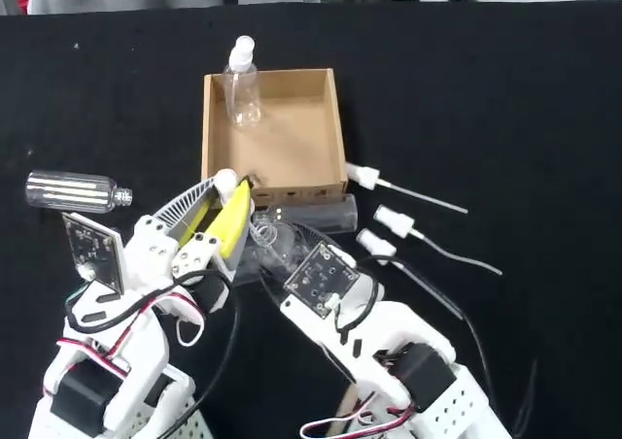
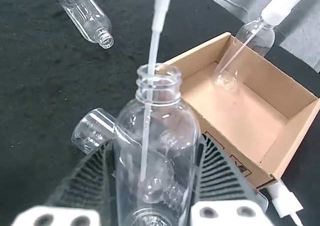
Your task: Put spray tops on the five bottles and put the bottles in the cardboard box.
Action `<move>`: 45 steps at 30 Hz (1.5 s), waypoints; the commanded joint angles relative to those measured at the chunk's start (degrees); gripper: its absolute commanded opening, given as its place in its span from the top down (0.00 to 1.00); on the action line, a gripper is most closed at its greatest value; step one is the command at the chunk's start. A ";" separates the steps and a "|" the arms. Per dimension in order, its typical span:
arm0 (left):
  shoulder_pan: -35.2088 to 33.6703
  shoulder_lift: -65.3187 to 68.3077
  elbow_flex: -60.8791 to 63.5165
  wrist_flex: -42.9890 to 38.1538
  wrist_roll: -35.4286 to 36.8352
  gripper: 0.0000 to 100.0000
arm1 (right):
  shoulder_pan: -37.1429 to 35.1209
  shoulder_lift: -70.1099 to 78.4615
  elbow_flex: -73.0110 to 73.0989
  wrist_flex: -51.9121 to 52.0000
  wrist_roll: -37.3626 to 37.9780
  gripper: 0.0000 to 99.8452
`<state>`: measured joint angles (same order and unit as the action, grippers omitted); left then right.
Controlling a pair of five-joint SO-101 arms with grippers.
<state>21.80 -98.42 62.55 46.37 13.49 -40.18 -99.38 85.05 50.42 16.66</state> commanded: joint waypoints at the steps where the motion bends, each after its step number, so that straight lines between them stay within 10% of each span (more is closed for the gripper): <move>1: 0.75 0.35 0.04 -1.41 -0.62 0.97 | 2.11 -1.36 -0.48 -2.55 -2.73 0.92; 34: 4.44 0.18 -0.57 3.69 -0.53 0.81 | 2.20 -1.36 -0.22 -3.34 -2.99 0.91; 45: -4.53 -0.09 -3.12 3.43 4.31 0.80 | 2.20 -1.36 -0.22 -3.34 -3.08 0.91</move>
<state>19.87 -98.42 62.90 49.80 15.43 -40.18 -99.38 85.14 49.10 14.02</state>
